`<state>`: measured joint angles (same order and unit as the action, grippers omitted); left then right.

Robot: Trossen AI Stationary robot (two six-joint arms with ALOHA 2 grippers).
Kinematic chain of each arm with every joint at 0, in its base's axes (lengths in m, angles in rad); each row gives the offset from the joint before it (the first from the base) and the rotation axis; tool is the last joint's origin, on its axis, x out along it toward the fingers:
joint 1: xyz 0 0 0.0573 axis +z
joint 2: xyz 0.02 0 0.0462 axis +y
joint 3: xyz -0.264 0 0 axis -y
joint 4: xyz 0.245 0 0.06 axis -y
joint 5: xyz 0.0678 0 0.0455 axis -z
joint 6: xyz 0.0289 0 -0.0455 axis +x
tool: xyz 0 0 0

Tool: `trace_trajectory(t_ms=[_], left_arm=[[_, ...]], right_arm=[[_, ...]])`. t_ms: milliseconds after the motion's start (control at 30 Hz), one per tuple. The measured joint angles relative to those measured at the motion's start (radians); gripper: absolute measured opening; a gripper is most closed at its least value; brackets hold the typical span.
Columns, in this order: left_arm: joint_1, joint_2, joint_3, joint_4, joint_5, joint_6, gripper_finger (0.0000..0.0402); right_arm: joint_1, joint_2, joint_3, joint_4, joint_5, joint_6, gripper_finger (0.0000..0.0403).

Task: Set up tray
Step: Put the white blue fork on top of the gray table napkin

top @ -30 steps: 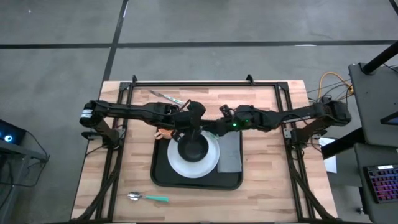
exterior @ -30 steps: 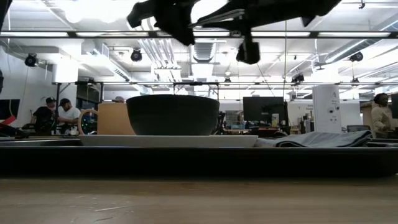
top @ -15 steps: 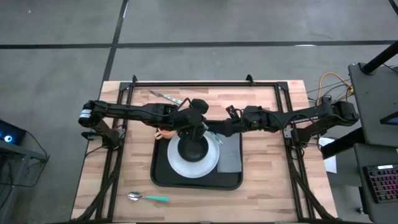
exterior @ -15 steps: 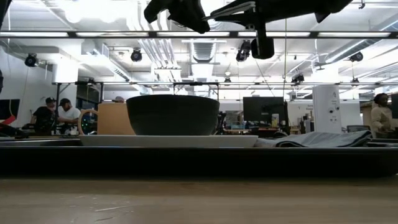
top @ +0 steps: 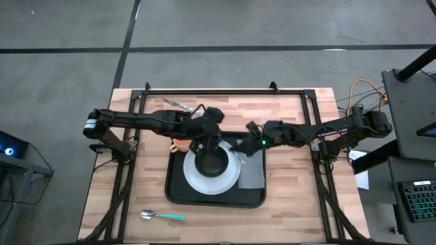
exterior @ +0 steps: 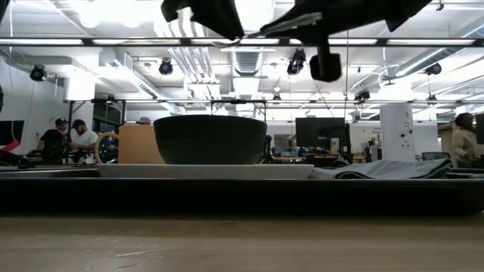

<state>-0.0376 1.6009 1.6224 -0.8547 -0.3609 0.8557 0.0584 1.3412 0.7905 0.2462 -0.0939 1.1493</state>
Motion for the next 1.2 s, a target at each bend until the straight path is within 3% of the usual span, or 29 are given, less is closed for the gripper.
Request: trace_trajectory(t_ms=[167, 333, 433, 633, 900, 1033, 1200], left_arm=[[0.001, -0.029, 0.001, -0.047, -0.026, -0.003, 0.0145], [0.015, -0.073, 0.001, -0.087, -0.055, -0.104, 0.0179], [0.030, -0.089, 0.001, -0.094, -0.116, -0.186, 0.0184], [0.040, -0.121, 0.000, -0.107, -0.220, -0.259, 0.0185], [0.040, -0.132, -0.002, -0.108, -0.225, -0.395, 0.0185], [0.040, -0.132, -0.002, -0.108, -0.225, -0.502, 0.0185], [0.040, -0.134, -0.002, -0.118, -0.224, -0.579, 0.0185]], right_arm=[[0.012, -0.001, -0.010, -0.027, 0.009, 0.007, 0.0010], [0.064, -0.010, -0.031, -0.024, 0.127, 0.076, 0.0010], [0.108, -0.026, -0.056, -0.017, 0.178, 0.149, 0.0010], [0.264, -0.081, -0.162, 0.028, 0.460, 0.384, 0.0009], [0.385, -0.072, -0.247, 0.027, 0.760, 0.606, 0.0009], [0.397, -0.041, -0.254, 0.018, 0.824, 0.638, 0.0009], [0.408, 0.047, -0.256, 0.043, 0.831, 0.718, 0.0009]])
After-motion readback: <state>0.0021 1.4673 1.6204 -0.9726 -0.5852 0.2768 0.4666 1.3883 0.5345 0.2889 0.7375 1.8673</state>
